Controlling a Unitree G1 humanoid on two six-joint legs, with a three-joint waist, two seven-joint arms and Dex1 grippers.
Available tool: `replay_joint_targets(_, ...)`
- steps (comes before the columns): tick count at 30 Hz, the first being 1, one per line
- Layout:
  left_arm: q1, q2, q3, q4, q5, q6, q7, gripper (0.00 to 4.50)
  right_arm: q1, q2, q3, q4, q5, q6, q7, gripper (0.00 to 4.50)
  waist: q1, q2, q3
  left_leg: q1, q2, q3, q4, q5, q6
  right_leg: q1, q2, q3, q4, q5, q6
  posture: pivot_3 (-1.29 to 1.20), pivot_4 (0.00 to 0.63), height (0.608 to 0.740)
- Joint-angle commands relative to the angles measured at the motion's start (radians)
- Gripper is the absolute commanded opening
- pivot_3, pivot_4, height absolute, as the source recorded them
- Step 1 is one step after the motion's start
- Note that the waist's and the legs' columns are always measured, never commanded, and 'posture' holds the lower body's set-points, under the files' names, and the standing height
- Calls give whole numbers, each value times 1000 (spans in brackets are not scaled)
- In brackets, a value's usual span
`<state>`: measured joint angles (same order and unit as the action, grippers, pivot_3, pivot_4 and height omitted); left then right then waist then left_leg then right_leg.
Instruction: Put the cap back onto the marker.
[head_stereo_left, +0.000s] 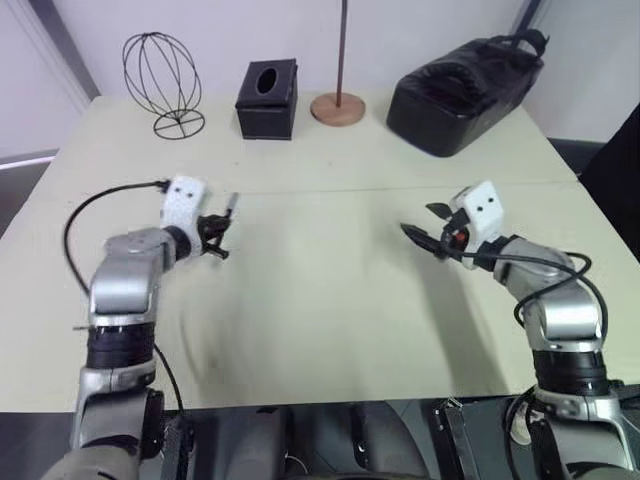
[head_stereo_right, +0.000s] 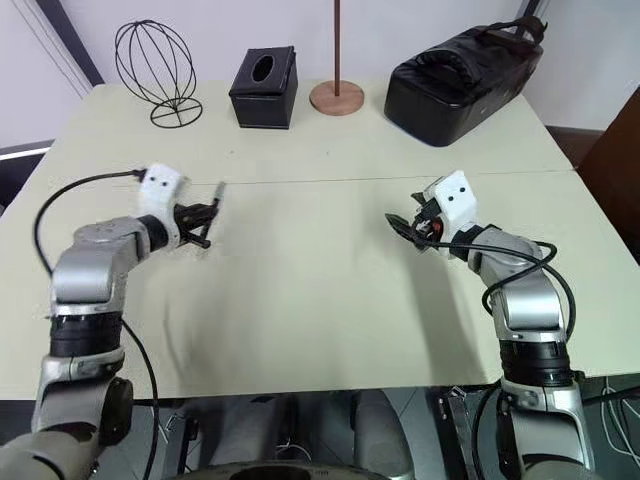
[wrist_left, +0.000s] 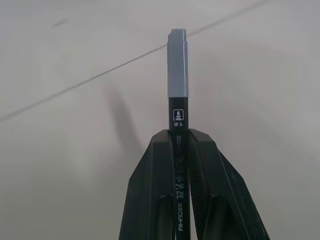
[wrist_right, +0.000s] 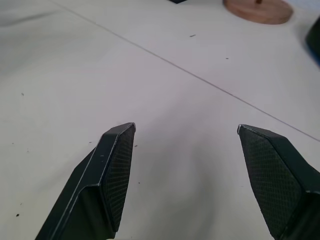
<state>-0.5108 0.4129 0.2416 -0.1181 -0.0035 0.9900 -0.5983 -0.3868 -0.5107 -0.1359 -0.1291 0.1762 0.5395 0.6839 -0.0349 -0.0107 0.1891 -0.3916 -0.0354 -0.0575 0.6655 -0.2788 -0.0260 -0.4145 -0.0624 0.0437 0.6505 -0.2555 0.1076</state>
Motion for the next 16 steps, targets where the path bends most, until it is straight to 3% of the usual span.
replay_joint_targets(1,75,-20,90,-59,-20,83,106,0,13,19,-5,-29,10,-27,-49,3359,-5,0,0,0,0,0,0,0,0,0,0,0,0,0,0,0,150,740)
replay_joint_targets(4,113,-34,90,-69,-58,51,125,1266,8,31,17,-10,7,-43,-66,3400,-7,1,-1,0,0,0,0,0,0,0,0,0,-1,0,0,0,150,740)
replay_joint_targets(10,150,-35,85,-45,-102,-15,160,4233,-15,25,32,32,10,-71,-72,3400,12,0,0,0,-1,0,0,1,-2,0,-2,0,-1,0,0,0,150,740)
replay_joint_targets(11,149,-30,92,-40,-113,-39,156,4428,-15,22,31,37,12,-75,-72,3400,16,0,0,0,-1,0,0,1,-2,0,-1,0,-1,0,0,0,150,740)
replay_joint_targets(14,134,-13,119,-26,-148,-90,153,4428,-13,16,29,43,15,-83,-73,3400,22,0,0,0,-1,0,0,1,-2,0,-2,0,-2,0,0,0,150,740)
replay_joint_targets(16,98,57,174,13,-183,-159,105,4428,-2,13,10,44,20,-91,-80,3400,21,0,0,0,-1,0,0,1,-2,0,-2,0,-2,0,0,0,150,740)
